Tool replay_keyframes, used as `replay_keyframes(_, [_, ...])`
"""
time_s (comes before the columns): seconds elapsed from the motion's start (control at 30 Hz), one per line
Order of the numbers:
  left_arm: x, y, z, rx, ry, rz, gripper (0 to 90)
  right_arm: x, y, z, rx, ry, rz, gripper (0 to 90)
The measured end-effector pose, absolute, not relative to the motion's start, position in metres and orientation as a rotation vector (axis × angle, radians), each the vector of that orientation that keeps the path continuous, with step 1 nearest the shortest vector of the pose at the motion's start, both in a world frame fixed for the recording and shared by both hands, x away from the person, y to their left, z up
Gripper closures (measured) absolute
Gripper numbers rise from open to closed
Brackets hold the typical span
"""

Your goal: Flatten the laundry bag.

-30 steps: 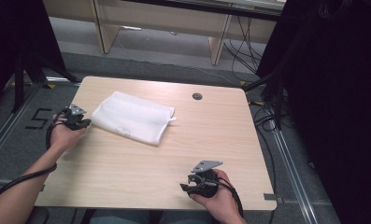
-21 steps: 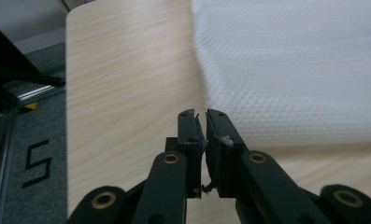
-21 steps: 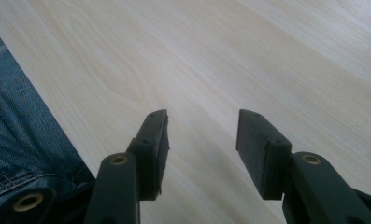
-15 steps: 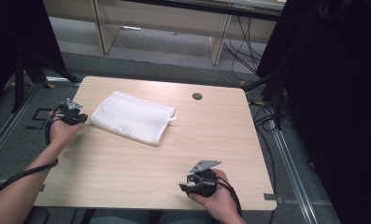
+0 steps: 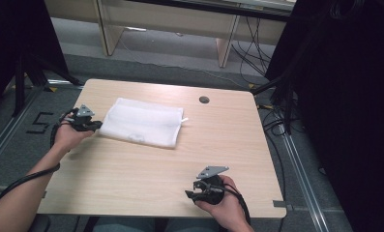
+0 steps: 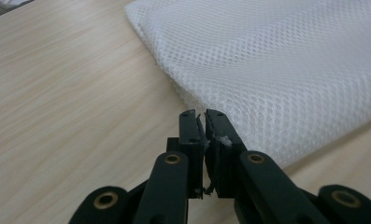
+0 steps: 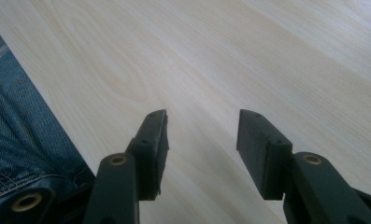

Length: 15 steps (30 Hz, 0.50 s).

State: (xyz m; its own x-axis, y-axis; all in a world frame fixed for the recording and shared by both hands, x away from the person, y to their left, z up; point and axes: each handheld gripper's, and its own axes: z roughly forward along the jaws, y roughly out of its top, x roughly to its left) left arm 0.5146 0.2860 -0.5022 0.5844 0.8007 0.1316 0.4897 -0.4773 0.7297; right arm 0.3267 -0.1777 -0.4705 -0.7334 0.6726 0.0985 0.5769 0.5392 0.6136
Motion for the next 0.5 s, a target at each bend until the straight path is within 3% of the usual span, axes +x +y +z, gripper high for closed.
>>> replay_keyframes(0.27, [0.495, 0.267, -0.494, 2.273, 0.875, 0.547, 82.4, 0.328, -0.177, -0.469, 1.074, 2.623, 0.965, 53.5])
replay_keyframes(0.37, [0.495, 0.271, -0.48, 2.077, 0.996, 0.535, 77.6, 0.331, -0.179, -0.468, 1.077, 2.584, 0.994, 53.3])
replay_keyframes(0.43, [0.499, 0.277, -0.469, 1.958, 1.074, 0.533, 67.3, 0.335, -0.181, -0.465, 1.076, 2.581, 0.98, 52.9])
replay_keyframes(0.5, [0.506, 0.277, -0.465, 1.88, 1.14, 0.533, 62.8, 0.34, -0.182, -0.464, 1.096, 2.563, 0.987, 52.7])
